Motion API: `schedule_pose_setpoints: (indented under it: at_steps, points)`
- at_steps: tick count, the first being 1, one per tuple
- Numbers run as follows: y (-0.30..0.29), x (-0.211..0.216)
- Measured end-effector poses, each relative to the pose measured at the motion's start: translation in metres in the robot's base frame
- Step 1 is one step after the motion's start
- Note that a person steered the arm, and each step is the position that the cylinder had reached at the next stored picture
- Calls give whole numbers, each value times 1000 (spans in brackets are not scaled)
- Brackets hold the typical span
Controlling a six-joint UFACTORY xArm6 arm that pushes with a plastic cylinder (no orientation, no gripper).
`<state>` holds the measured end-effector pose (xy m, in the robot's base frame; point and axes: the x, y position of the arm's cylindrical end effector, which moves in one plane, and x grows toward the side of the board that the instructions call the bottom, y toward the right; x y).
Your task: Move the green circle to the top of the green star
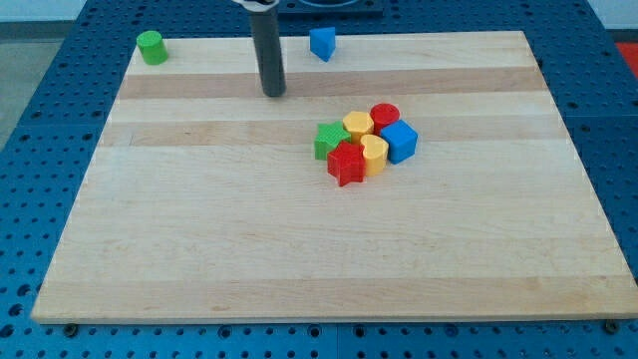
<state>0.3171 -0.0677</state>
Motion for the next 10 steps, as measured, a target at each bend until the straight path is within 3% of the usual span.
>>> schedule_pose_setpoints:
  at_steps: [4,6,7,8,10]
  points:
    - [88,39]
    - [102,53]
    - [93,40]
    - [27,32]
    - [-234,59]
